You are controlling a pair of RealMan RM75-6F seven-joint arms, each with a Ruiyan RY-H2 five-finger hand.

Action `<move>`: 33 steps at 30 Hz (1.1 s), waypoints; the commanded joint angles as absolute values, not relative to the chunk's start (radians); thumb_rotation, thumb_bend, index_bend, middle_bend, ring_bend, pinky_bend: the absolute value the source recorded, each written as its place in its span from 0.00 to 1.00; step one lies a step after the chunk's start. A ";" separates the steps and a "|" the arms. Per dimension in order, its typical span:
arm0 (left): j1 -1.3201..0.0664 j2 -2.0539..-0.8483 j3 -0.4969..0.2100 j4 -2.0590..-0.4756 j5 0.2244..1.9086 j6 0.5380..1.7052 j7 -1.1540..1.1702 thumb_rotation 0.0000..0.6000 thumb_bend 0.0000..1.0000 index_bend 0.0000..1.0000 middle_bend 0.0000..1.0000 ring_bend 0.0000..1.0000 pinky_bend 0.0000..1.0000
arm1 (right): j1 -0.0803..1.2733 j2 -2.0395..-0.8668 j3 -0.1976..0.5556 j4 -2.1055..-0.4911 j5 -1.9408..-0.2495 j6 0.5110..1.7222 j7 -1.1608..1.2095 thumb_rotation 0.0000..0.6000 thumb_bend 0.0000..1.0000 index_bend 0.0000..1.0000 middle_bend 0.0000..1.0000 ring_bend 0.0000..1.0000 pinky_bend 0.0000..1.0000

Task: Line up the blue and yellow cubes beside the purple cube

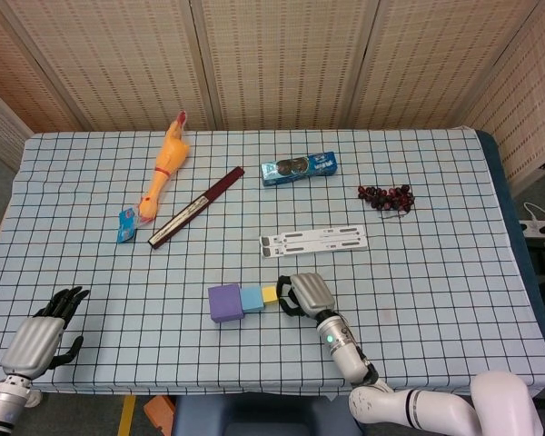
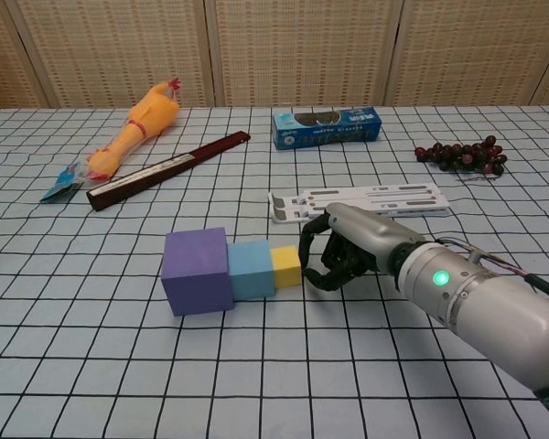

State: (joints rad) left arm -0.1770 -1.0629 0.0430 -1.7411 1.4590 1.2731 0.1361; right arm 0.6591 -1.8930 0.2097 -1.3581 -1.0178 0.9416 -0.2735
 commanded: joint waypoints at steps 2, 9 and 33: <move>-0.177 -1.063 0.043 -1.741 1.459 1.273 0.136 1.00 0.45 0.00 0.00 0.00 0.30 | 0.658 -1.896 0.205 -1.348 -1.035 0.937 -0.250 1.00 0.35 0.52 0.96 1.00 1.00; -0.176 -1.062 0.043 -1.741 1.460 1.275 0.133 1.00 0.45 0.00 0.00 0.00 0.30 | 0.657 -1.897 0.199 -1.336 -1.043 0.931 -0.239 1.00 0.35 0.51 0.96 1.00 1.00; -0.156 -1.064 0.047 -1.740 1.508 1.333 0.144 1.00 0.45 0.00 0.00 0.00 0.30 | 0.369 -1.504 -0.074 -1.417 -1.519 1.466 -0.279 1.00 0.05 0.39 0.47 0.32 0.51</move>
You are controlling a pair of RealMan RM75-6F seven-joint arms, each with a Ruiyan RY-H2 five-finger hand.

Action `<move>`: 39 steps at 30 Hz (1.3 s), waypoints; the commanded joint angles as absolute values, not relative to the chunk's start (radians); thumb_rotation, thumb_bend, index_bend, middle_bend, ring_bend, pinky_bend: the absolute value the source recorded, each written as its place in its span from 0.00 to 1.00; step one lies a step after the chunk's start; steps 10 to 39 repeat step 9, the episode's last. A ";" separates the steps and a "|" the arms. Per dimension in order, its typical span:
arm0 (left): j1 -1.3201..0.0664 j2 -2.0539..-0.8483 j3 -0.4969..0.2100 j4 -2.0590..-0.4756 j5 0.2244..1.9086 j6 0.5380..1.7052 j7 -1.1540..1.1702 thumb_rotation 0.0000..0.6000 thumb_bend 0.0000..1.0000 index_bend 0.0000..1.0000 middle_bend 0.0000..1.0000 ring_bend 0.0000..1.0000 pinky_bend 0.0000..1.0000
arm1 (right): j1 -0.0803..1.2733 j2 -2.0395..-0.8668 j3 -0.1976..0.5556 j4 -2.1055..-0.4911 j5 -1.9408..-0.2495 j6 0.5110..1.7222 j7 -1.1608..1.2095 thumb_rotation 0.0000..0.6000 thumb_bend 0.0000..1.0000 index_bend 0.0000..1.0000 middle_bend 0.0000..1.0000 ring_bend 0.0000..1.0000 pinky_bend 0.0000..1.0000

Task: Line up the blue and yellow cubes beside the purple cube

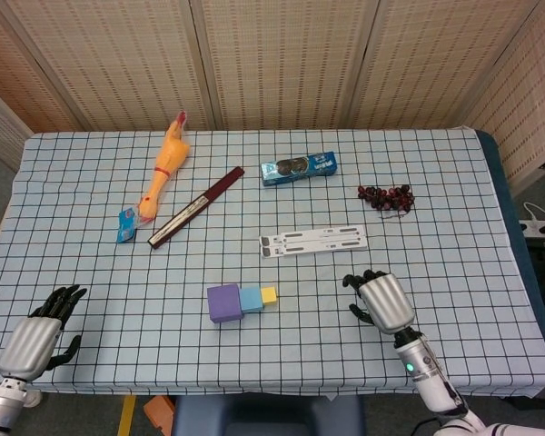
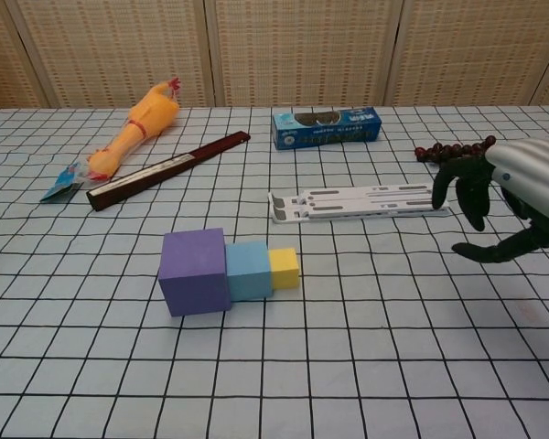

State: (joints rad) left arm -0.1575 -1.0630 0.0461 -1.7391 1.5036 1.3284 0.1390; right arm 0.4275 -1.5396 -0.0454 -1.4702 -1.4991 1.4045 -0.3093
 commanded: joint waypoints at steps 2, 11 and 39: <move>-0.148 -1.066 0.045 -1.739 1.517 1.354 0.146 1.00 0.46 0.00 0.00 0.00 0.30 | 0.303 -1.471 -0.091 -1.354 -1.505 1.524 -0.261 1.00 0.05 0.36 0.39 0.24 0.44; -0.139 -1.068 0.047 -1.736 1.534 1.374 0.150 1.00 0.46 0.00 0.00 0.00 0.30 | 0.255 -1.454 -0.085 -1.295 -1.536 1.563 -0.219 1.00 0.05 0.33 0.34 0.18 0.36; -0.139 -1.068 0.047 -1.736 1.534 1.374 0.150 1.00 0.46 0.00 0.00 0.00 0.30 | 0.255 -1.454 -0.085 -1.295 -1.536 1.563 -0.219 1.00 0.05 0.33 0.34 0.18 0.36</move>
